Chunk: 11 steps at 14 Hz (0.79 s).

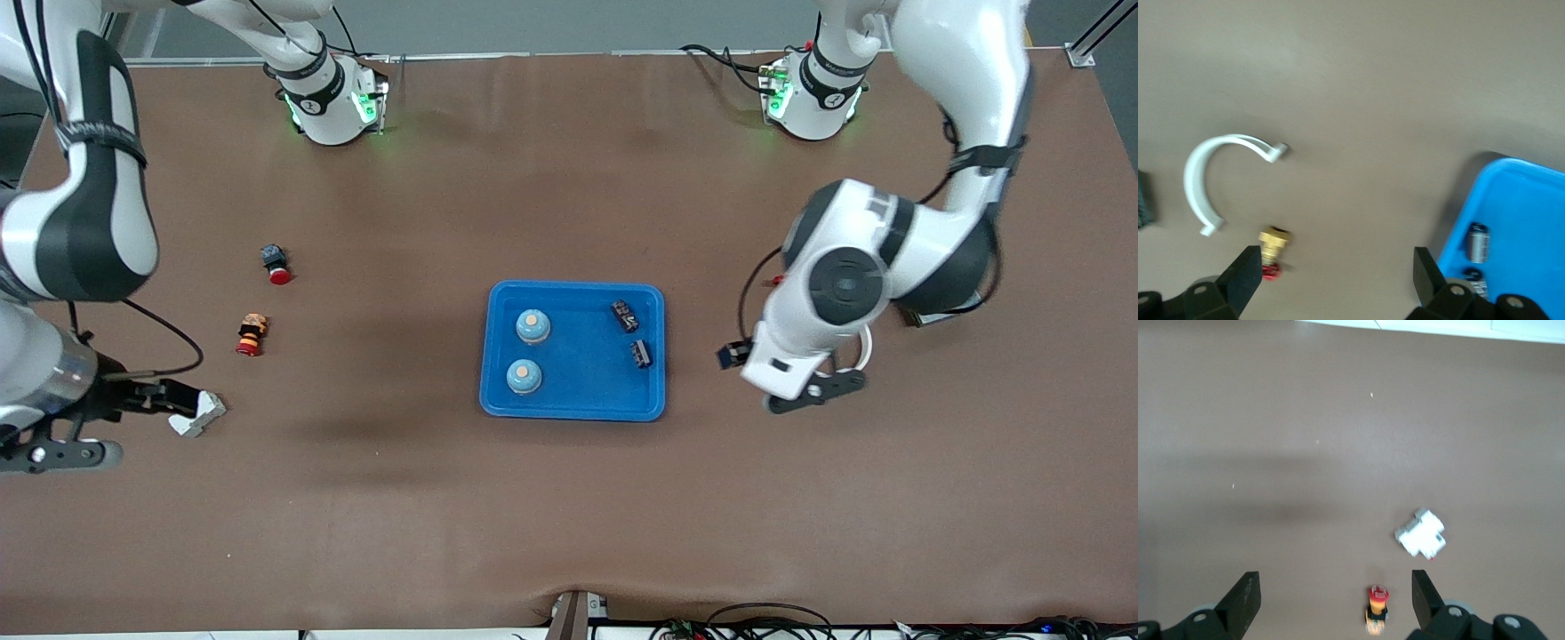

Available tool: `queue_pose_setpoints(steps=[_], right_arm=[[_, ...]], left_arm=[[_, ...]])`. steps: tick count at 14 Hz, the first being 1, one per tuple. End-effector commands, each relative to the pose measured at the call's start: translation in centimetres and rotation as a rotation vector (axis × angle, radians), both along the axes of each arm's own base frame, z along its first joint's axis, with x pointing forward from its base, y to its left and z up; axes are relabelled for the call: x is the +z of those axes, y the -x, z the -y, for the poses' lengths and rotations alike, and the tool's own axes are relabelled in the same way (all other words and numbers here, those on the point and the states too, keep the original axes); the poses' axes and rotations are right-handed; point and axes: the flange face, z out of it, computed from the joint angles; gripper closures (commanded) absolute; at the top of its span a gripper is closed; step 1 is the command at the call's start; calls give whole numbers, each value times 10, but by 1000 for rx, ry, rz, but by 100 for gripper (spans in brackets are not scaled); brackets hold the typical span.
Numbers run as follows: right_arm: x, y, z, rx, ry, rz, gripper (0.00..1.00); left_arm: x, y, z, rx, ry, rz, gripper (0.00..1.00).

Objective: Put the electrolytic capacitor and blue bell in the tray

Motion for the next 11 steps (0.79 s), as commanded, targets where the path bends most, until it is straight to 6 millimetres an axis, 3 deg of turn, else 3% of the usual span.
queue_pose_setpoints(steps=[1,6,8,11], right_arm=[[40,28,4,-30,-114,-29,0],[73,52,11,-46,-150,-32,0],[80,59,10,-61,-147,-35,0],[94,75,4,-87,-132,-27,0]], left_arm=[[11,-1,-56,-58,36,-27,0],[27,0,-166,-214,69,-36,0],[40,8,-196,-252,96,-20,0],[71,36,-204,-261,68,35,0]])
